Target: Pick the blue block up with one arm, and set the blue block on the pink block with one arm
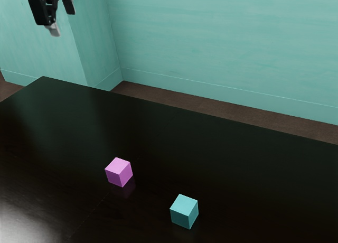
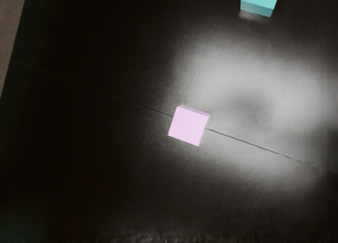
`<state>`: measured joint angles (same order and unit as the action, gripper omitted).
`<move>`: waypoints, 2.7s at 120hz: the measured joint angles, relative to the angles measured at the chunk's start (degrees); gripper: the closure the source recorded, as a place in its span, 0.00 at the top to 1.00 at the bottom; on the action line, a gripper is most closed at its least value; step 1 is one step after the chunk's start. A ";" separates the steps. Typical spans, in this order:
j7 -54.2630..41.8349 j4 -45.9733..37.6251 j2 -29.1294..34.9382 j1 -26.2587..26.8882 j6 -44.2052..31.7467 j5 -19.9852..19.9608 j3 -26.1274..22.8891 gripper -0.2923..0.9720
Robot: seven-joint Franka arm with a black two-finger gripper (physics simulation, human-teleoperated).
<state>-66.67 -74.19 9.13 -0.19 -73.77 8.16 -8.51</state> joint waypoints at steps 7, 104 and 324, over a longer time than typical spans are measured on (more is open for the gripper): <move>-0.04 -17.39 11.73 2.99 -2.78 -0.49 -3.06 0.77; -51.97 -58.10 -1.05 17.44 -46.30 -11.09 -8.86 0.77; -98.52 -42.69 -26.27 13.63 -54.06 -14.76 -5.46 0.77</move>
<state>-165.19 -116.88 -17.14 13.44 -127.83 -6.60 -13.98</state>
